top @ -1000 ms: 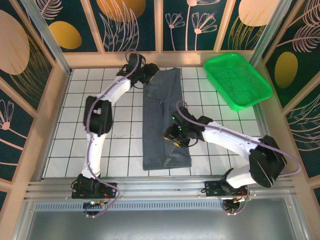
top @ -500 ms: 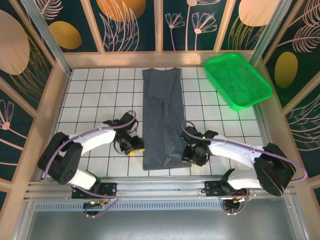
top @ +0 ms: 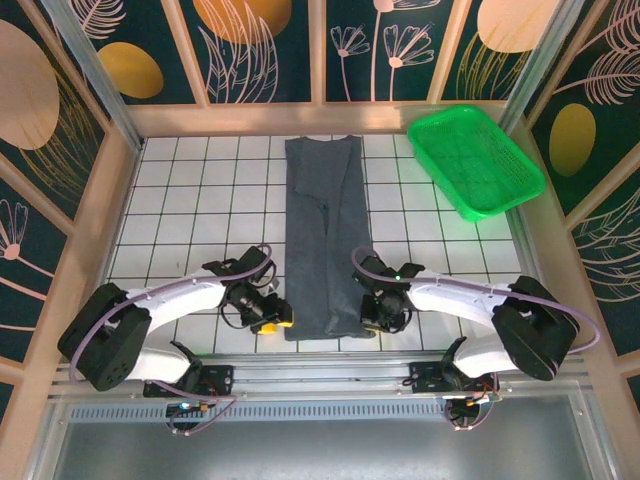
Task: Fold and stack the t-shirts
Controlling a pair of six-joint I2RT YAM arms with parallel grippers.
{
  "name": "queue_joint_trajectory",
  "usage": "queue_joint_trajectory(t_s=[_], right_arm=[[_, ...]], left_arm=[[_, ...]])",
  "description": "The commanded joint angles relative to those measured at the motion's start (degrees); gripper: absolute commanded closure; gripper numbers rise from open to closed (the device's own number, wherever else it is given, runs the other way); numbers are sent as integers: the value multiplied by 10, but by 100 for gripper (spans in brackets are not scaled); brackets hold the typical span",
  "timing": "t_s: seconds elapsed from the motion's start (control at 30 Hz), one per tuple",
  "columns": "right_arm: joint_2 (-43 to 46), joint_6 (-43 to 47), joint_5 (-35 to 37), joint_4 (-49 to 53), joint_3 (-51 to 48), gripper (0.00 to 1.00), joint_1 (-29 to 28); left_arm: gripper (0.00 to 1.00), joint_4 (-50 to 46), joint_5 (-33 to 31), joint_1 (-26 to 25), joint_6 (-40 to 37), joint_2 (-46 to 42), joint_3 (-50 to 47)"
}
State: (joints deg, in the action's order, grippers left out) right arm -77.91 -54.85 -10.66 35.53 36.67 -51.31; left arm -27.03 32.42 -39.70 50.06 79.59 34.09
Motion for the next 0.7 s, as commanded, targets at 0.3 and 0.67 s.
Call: queue_joint_trajectory(t_s=[0.3, 0.67], right_arm=[[11, -28, -19, 4, -5, 100, -22], [62, -31, 20, 71, 76, 100, 20]], left_arm=[[75, -30, -55, -40, 22, 38, 25], [100, -31, -105, -35, 102, -51, 91]])
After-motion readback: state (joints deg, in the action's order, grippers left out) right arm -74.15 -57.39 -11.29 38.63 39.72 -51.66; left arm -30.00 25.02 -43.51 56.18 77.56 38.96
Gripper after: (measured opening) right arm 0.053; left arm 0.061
